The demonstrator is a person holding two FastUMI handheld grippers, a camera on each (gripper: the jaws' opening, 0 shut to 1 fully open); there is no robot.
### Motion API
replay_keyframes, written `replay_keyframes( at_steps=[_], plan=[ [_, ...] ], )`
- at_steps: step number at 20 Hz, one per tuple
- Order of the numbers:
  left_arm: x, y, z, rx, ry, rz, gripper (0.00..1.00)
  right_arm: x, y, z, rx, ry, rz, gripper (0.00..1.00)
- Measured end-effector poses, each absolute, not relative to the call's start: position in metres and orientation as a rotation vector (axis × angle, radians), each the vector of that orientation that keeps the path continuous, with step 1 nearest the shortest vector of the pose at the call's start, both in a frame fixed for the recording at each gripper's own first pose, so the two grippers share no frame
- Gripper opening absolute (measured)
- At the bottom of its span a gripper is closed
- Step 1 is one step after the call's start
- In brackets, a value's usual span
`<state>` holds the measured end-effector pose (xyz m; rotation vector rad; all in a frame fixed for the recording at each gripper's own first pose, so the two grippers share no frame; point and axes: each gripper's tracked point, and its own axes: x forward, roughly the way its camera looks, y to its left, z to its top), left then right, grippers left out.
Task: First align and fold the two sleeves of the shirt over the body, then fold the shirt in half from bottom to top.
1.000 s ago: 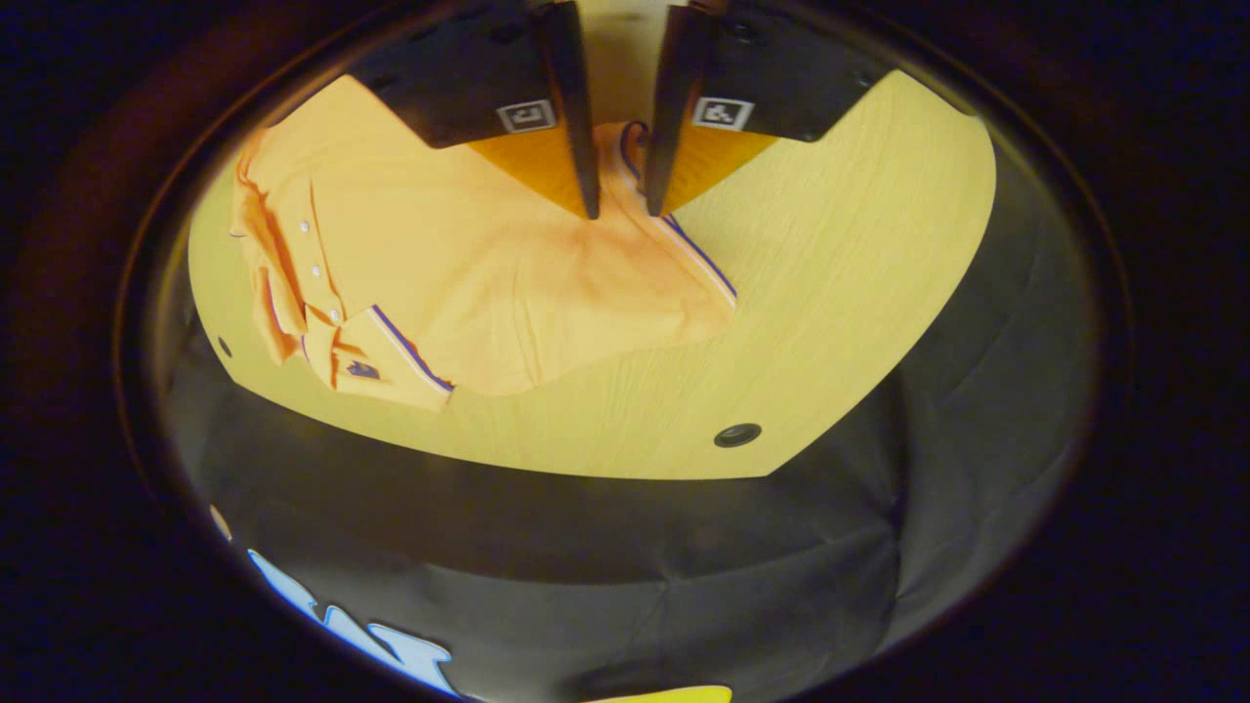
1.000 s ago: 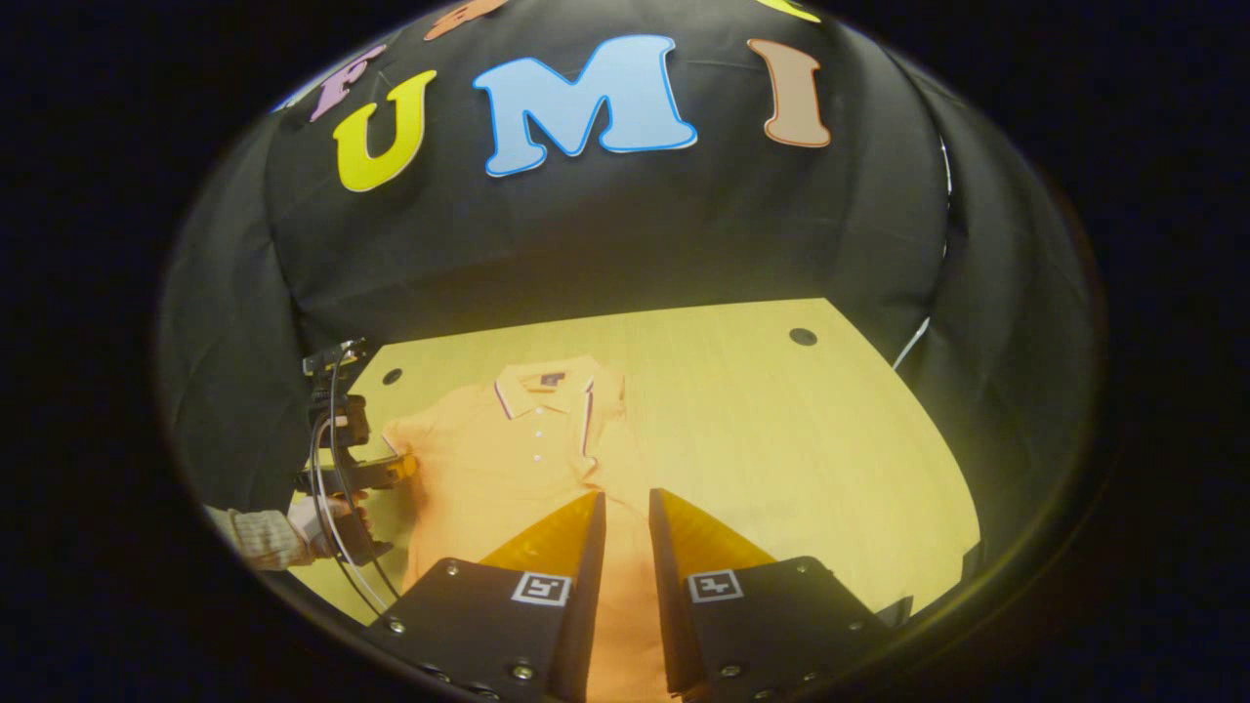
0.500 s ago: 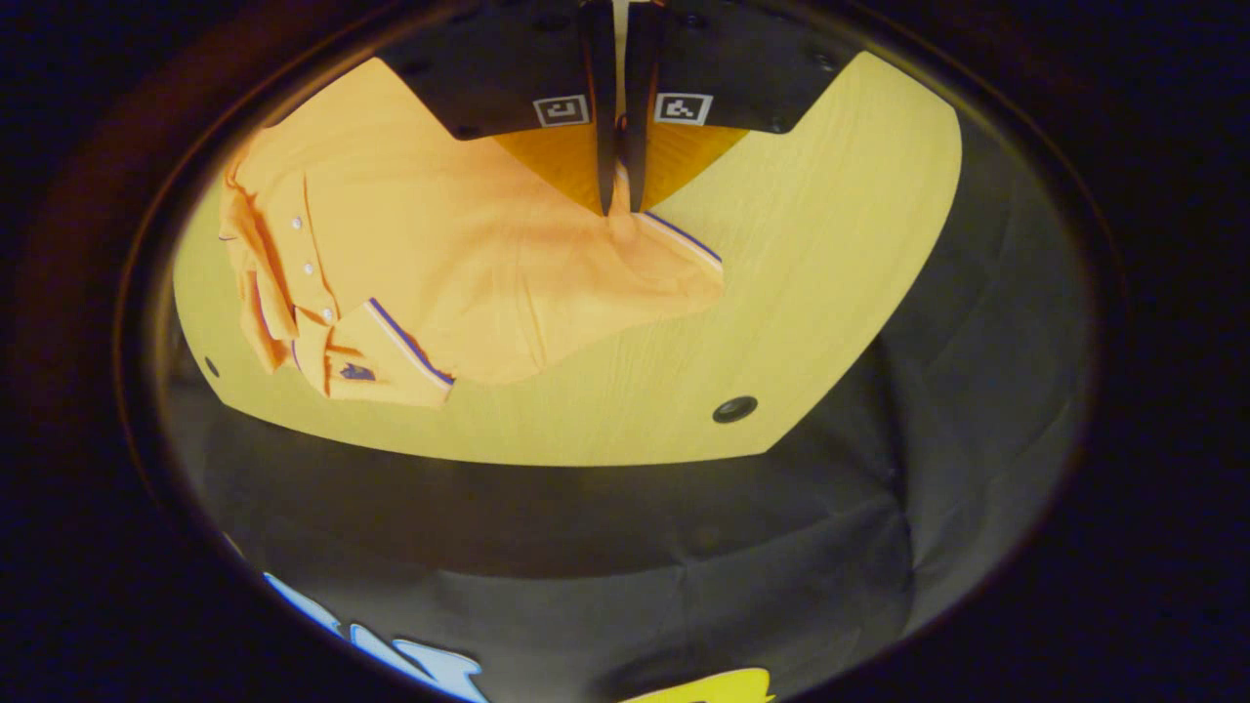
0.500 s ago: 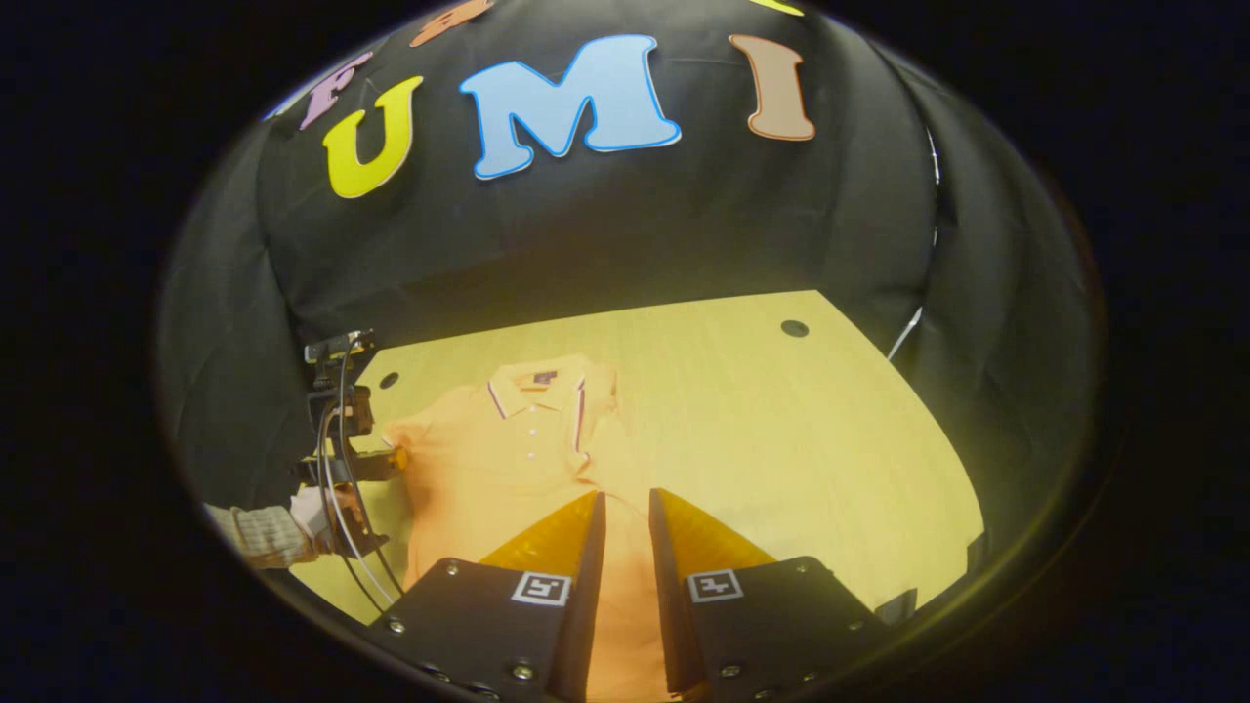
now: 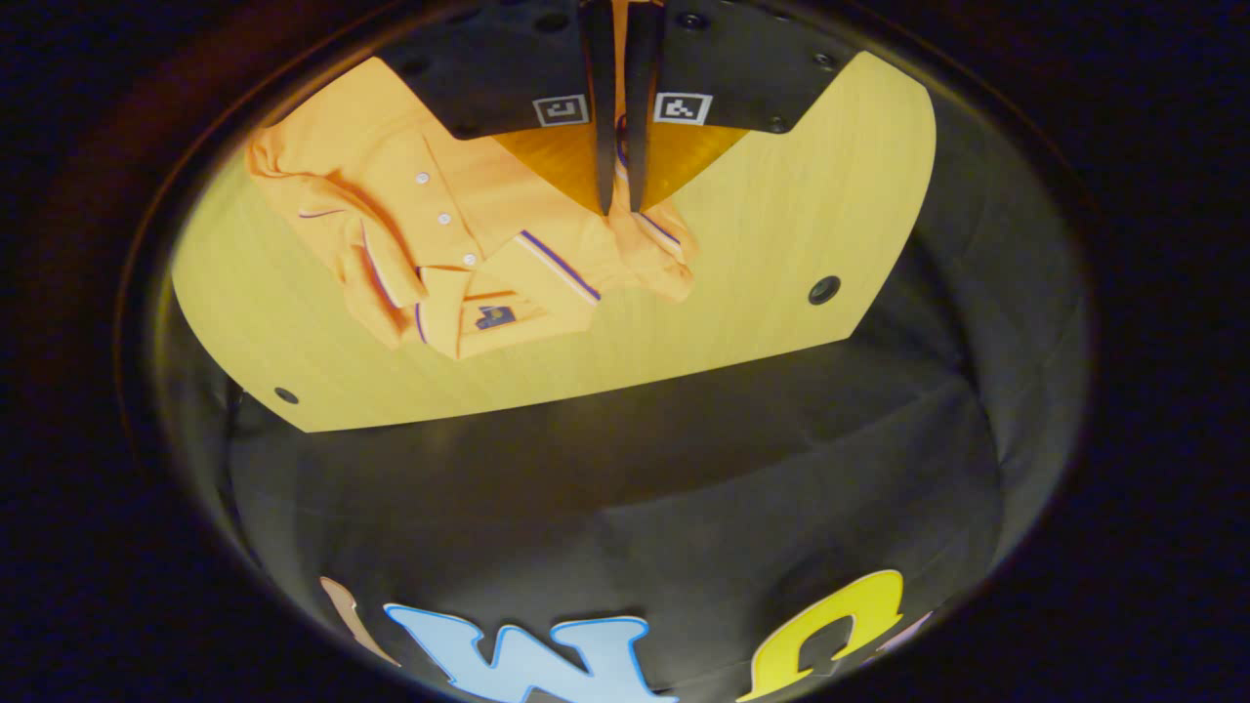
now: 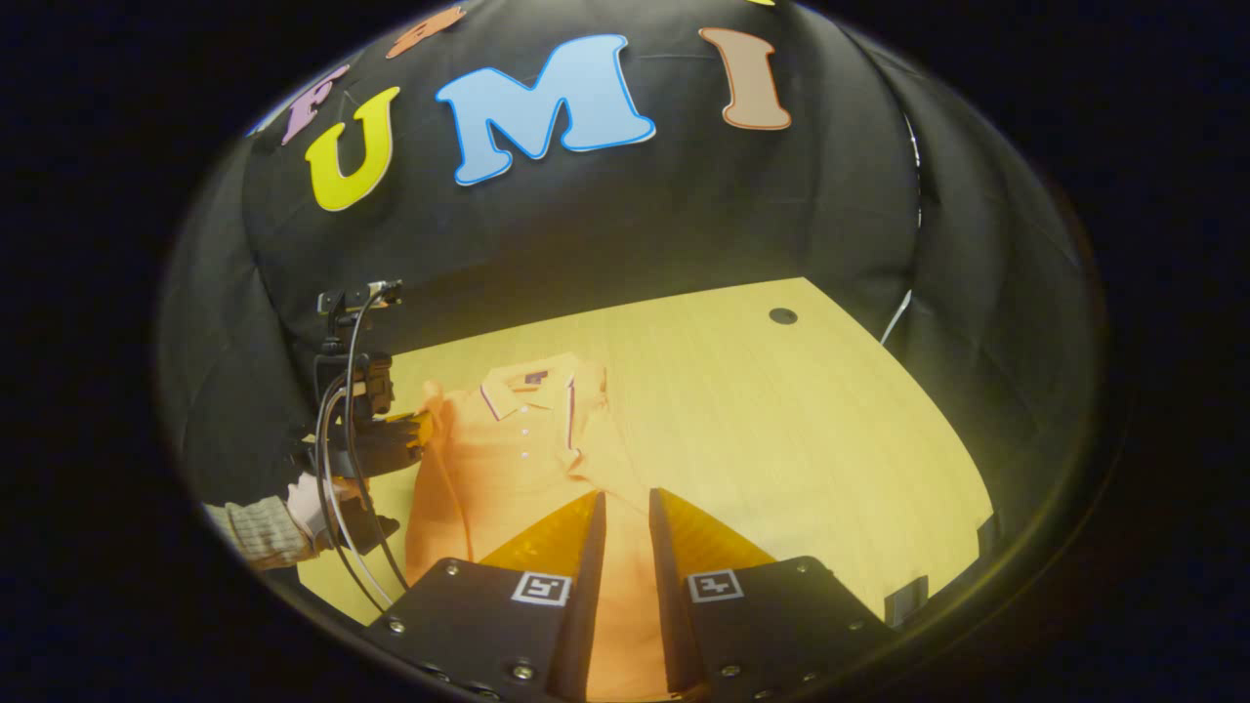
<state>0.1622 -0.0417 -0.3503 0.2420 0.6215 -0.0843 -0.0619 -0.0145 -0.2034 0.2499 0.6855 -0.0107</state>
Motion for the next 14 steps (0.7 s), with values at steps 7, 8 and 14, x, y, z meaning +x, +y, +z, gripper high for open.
replay_keyframes(
  at_steps=[7,8,14],
  plan=[
    [0.143,-0.106,-0.383,0.354,0.673,-0.243,0.12,-0.071,-0.031,-0.213,0.294,0.699,-0.047,0.27],
    [0.14,-0.11,-0.387,0.355,0.687,-0.249,0.12,-0.072,-0.033,-0.214,0.299,0.702,-0.051,0.29],
    [0.125,-0.125,-0.406,0.316,0.774,-0.314,0.26,-0.075,-0.041,-0.223,0.333,0.713,-0.061,0.29]
  ],
)
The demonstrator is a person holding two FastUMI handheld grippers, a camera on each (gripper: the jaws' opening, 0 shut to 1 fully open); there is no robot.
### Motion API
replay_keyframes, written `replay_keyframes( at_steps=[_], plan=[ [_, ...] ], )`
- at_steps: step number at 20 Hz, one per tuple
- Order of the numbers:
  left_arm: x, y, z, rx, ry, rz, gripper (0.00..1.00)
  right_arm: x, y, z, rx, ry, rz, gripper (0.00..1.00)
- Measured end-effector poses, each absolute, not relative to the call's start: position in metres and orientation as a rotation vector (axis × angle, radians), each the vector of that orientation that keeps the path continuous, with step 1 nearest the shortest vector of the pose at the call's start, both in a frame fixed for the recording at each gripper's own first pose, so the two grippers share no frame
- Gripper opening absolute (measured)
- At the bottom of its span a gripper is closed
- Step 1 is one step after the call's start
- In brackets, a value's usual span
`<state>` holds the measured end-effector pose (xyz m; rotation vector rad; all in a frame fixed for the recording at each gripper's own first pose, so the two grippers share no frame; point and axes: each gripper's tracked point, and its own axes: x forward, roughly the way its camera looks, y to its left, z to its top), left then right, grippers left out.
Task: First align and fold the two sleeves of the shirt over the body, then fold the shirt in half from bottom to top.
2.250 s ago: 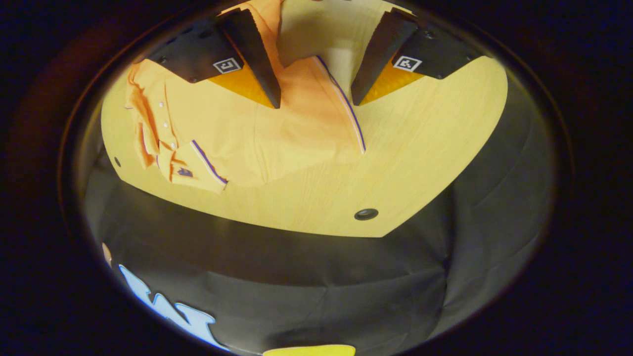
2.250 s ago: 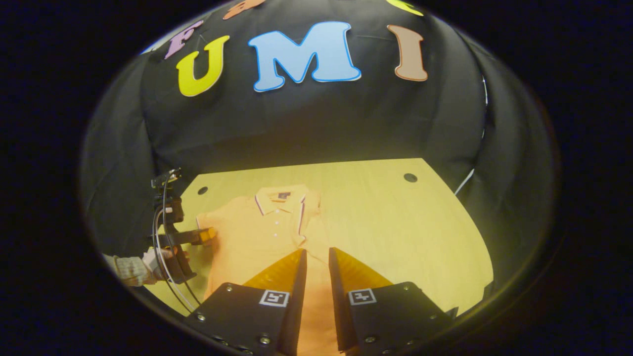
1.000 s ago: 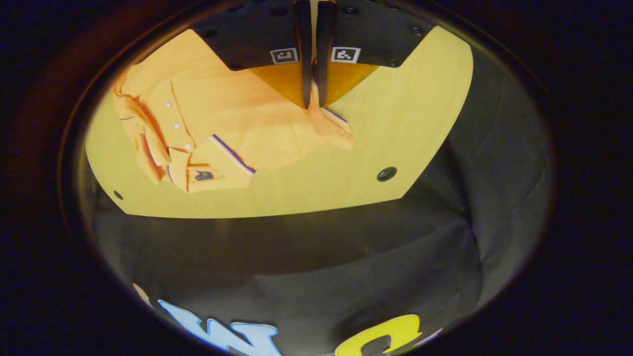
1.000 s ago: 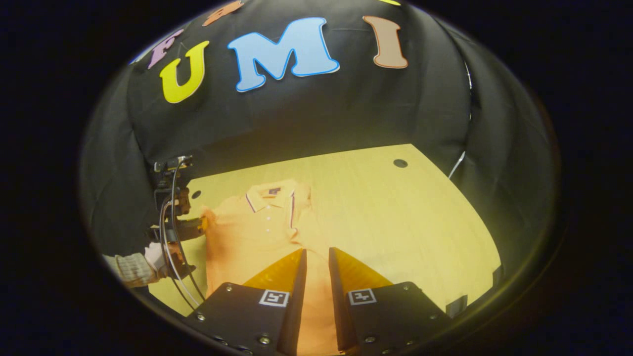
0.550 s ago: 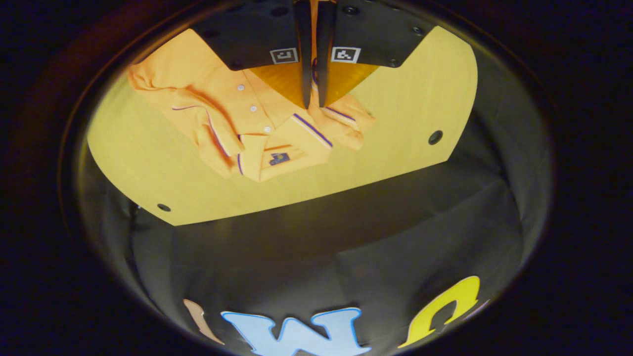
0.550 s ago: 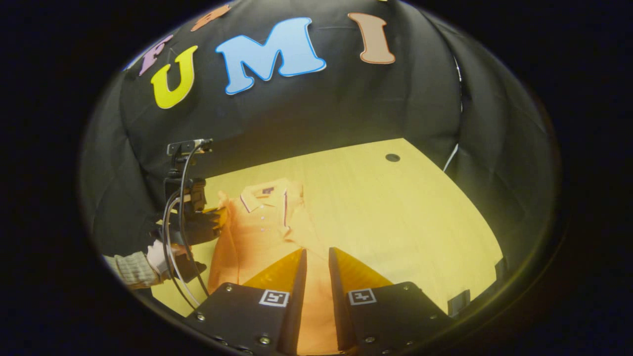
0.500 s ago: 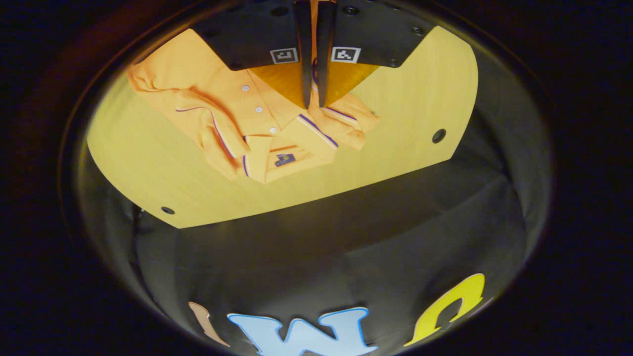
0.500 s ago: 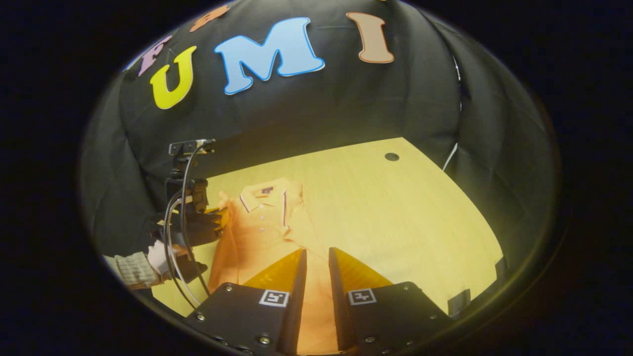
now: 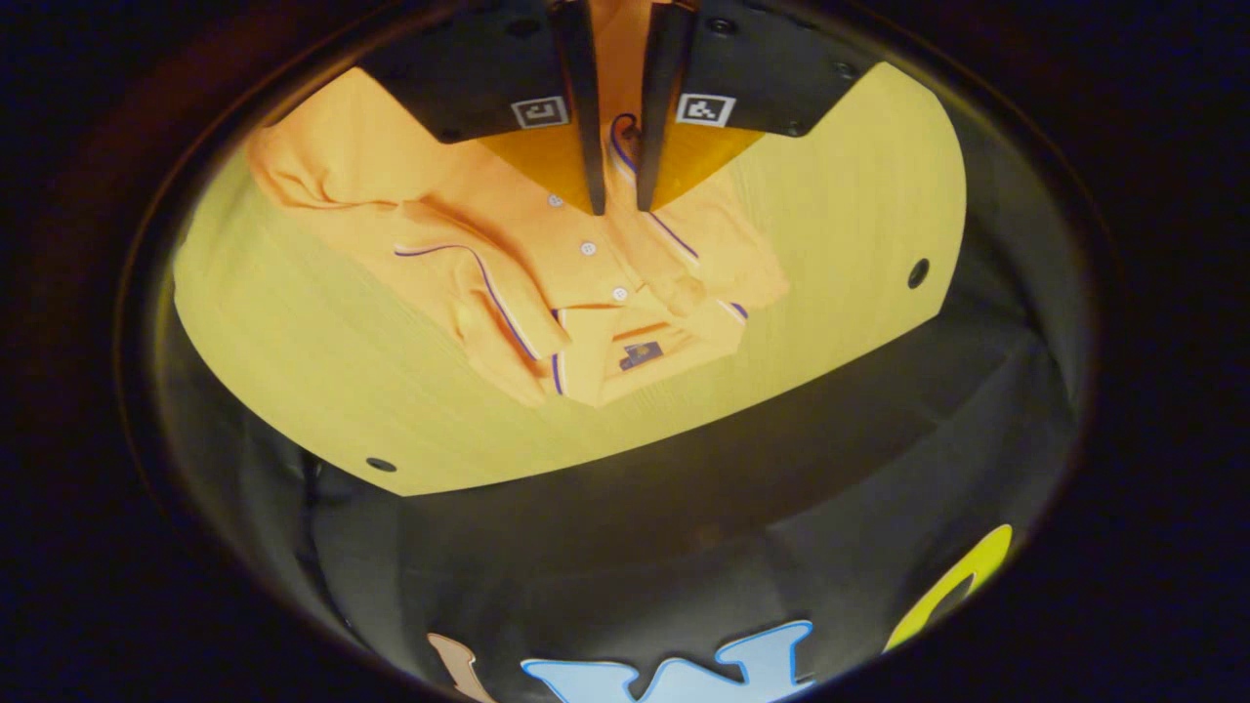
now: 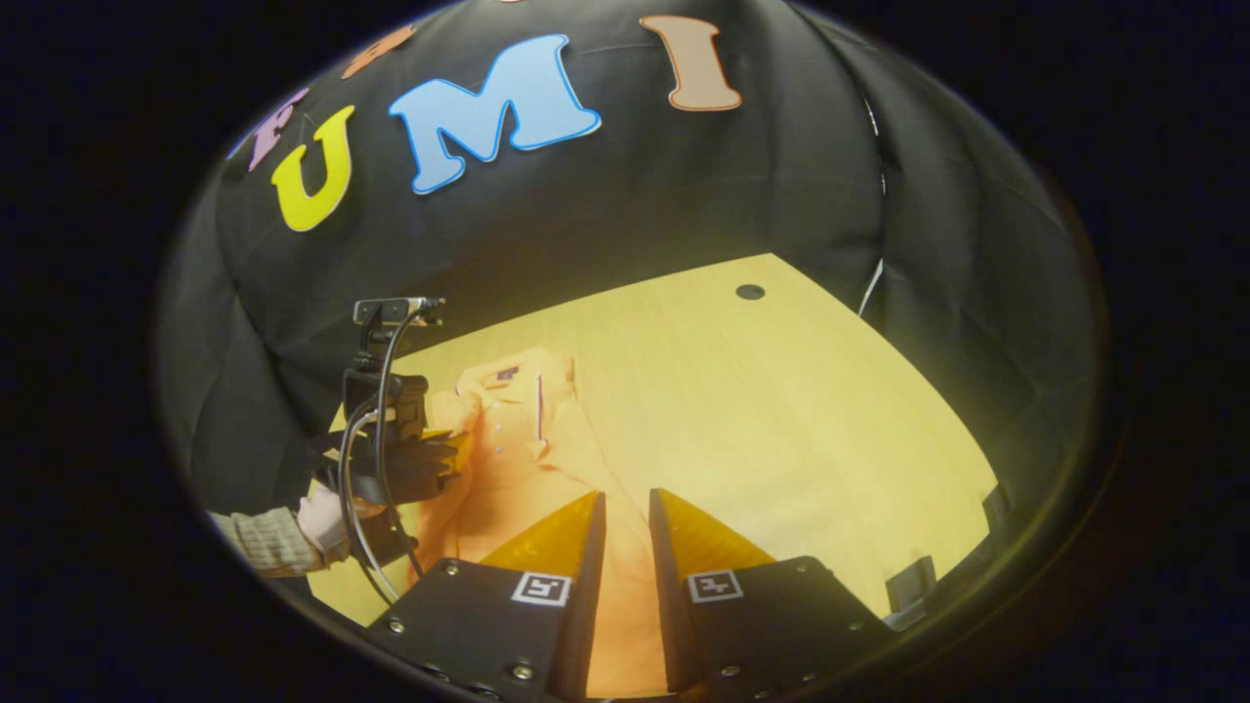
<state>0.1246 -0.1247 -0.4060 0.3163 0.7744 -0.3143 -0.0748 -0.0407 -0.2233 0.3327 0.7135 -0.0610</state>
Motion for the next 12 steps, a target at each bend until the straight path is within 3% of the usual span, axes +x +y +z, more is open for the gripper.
replay_keyframes(
  at_steps=[2,3,4,5,7,8,12],
  plan=[
    [0.122,-0.125,-0.406,0.298,0.775,-0.318,0.89,-0.075,-0.041,-0.226,0.343,0.718,-0.06,0.29],
    [0.12,-0.123,-0.404,0.292,0.775,-0.31,0.93,-0.076,-0.04,-0.229,0.348,0.72,-0.059,0.29],
    [0.118,-0.122,-0.403,0.28,0.778,-0.306,0.89,-0.076,-0.04,-0.23,0.353,0.723,-0.057,0.29],
    [0.115,-0.12,-0.401,0.268,0.779,-0.301,0.96,-0.078,-0.039,-0.232,0.356,0.725,-0.054,0.29],
    [0.108,-0.114,-0.395,0.239,0.774,-0.286,0.96,-0.081,-0.039,-0.235,0.349,0.732,-0.048,0.29],
    [0.103,-0.111,-0.39,0.219,0.769,-0.28,0.9,-0.082,-0.038,-0.237,0.344,0.739,-0.043,0.29],
    [0.068,-0.083,-0.375,0.154,0.785,-0.25,0.96,-0.093,-0.031,-0.256,0.32,0.804,0.0,0.29]
  ],
)
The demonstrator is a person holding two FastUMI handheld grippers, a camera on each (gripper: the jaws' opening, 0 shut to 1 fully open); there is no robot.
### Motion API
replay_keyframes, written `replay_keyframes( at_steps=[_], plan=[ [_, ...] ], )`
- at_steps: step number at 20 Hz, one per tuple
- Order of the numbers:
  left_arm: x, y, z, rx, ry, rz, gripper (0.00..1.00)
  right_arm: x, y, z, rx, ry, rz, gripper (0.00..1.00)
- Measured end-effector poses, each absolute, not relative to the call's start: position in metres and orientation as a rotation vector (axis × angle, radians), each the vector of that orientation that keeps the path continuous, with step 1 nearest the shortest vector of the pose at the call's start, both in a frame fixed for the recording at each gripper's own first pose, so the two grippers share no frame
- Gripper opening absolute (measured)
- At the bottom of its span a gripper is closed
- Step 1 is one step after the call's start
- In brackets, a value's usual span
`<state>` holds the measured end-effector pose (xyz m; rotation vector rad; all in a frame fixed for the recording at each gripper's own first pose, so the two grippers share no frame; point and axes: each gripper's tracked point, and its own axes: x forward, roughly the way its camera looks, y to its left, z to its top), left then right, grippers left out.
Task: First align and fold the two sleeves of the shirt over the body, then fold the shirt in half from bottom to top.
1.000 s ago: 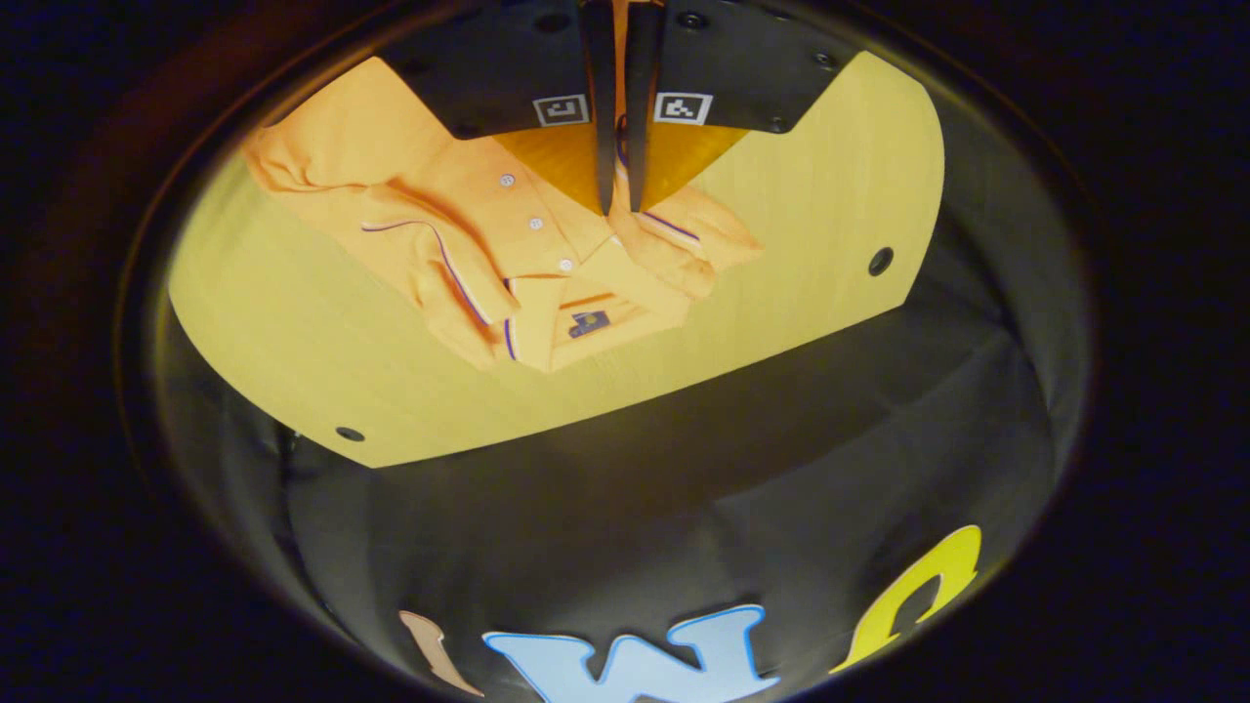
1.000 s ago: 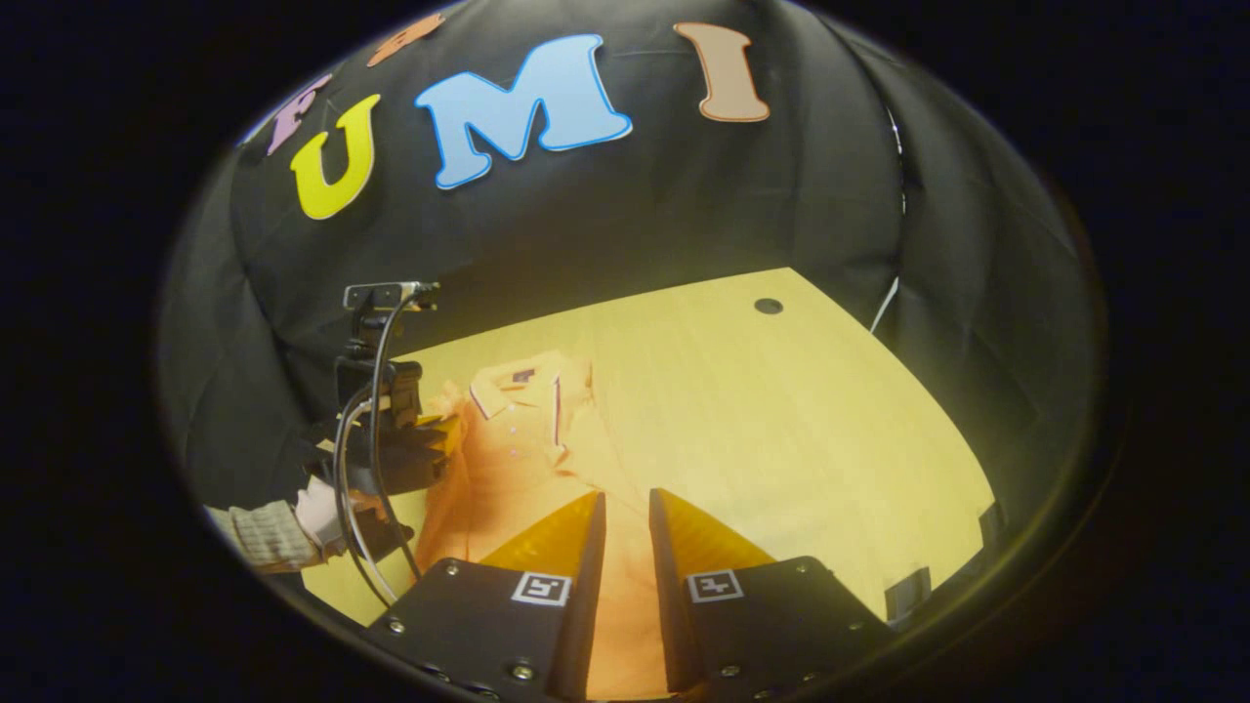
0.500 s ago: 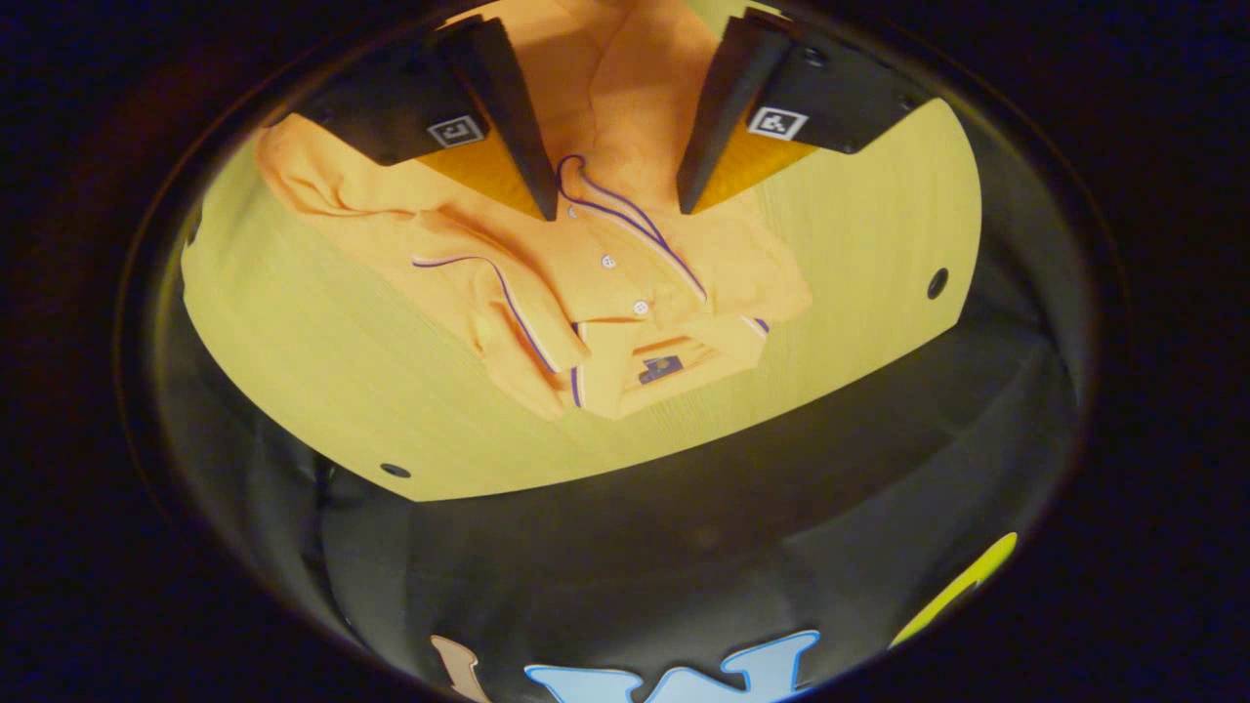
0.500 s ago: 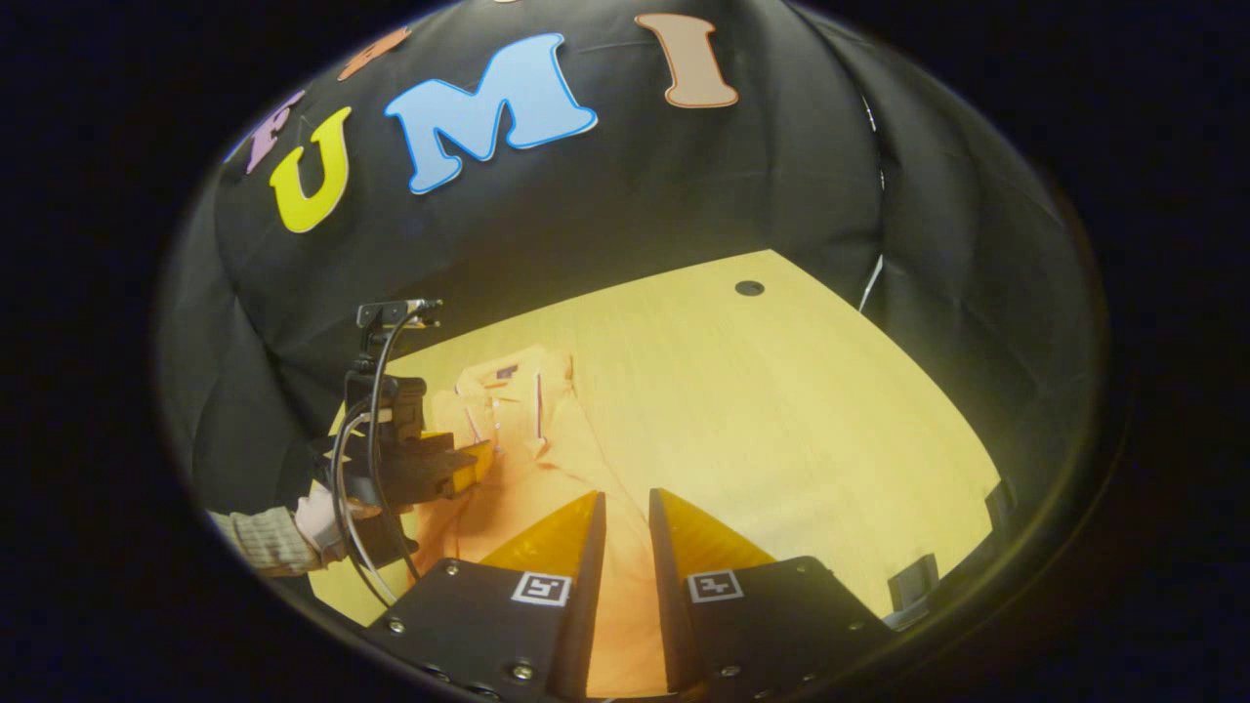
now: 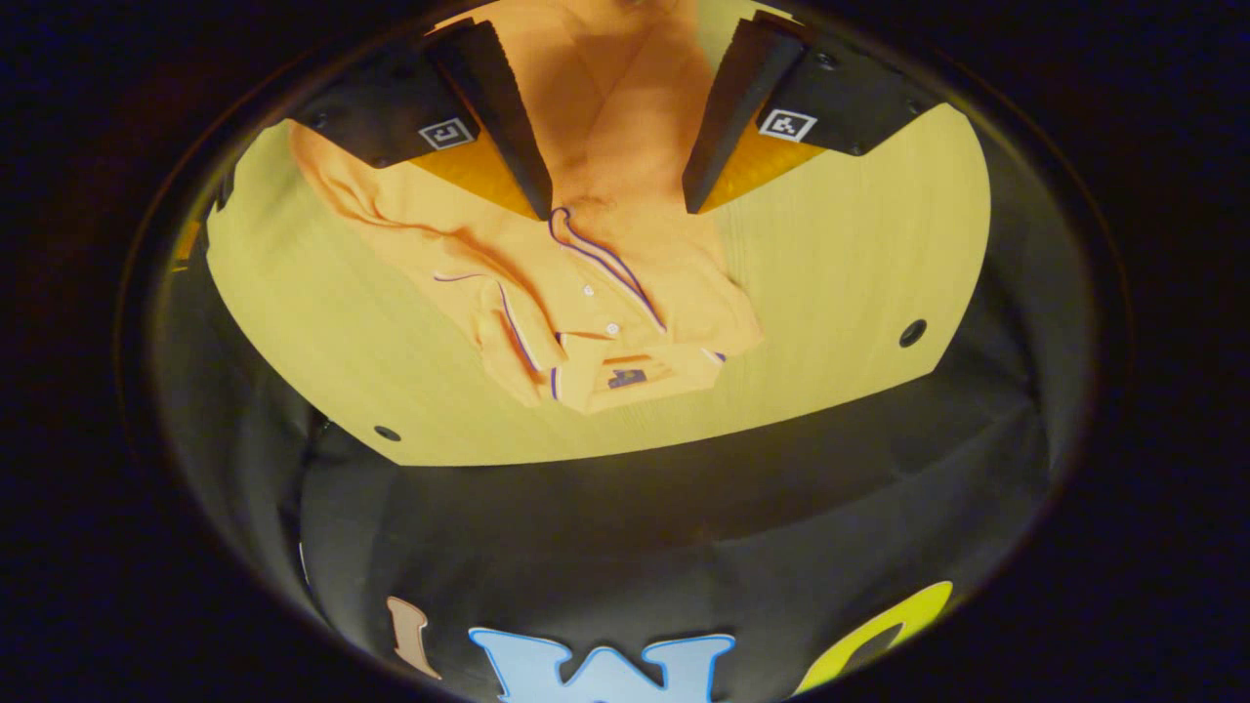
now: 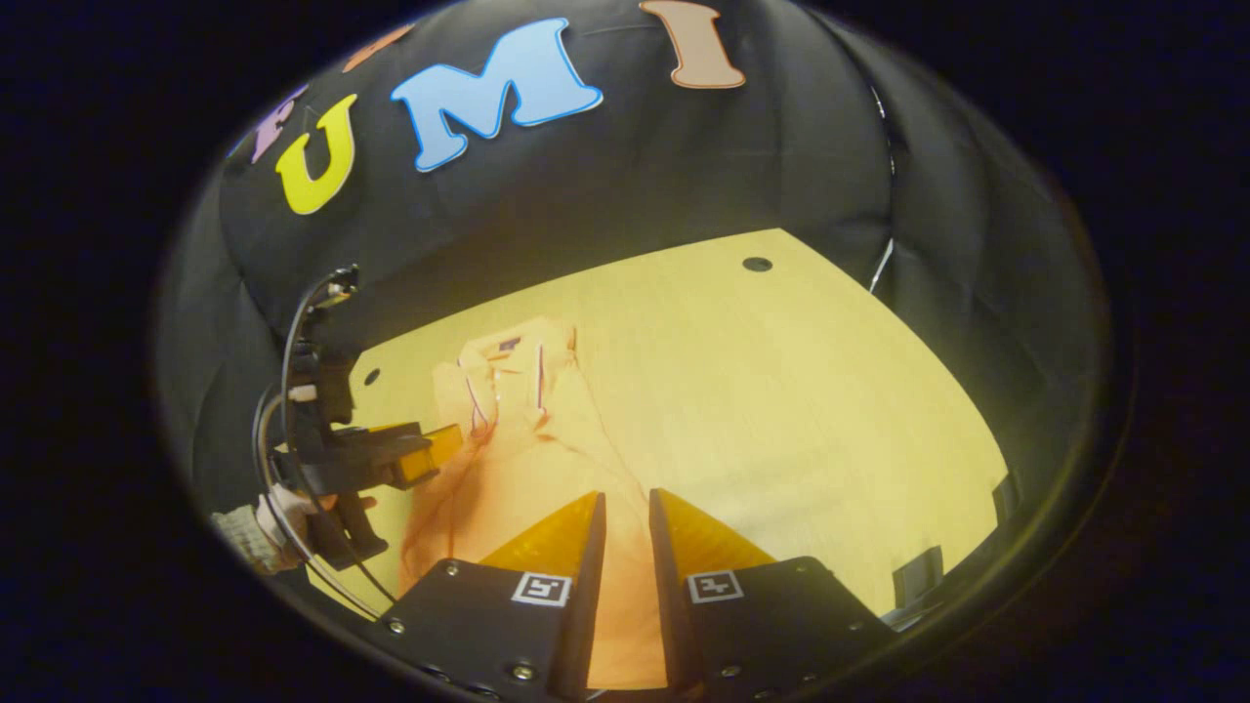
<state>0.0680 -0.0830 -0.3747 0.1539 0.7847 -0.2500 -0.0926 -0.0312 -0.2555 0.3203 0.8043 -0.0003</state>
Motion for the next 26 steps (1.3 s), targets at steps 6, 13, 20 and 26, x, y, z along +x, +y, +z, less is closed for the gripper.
replay_keyframes(
  at_steps=[6,13,20,26],
  plan=[
    [-0.008,-0.029,-0.366,0.13,0.843,-0.208,0.96,-0.121,-0.017,-0.289,0.303,0.933,0.084,0.29],
    [-0.116,0.012,-0.379,0.125,0.978,-0.185,0.96,-0.156,-0.004,-0.32,0.209,1.075,0.191,0.29],
    [-0.194,0.024,-0.405,0.092,1.141,-0.158,0.91,-0.206,0.006,-0.347,0.176,1.257,0.236,0.3],
    [-0.217,0.021,-0.414,0.117,1.212,-0.18,0.94,-0.23,0.001,-0.359,0.118,1.341,0.251,0.82]
  ],
)
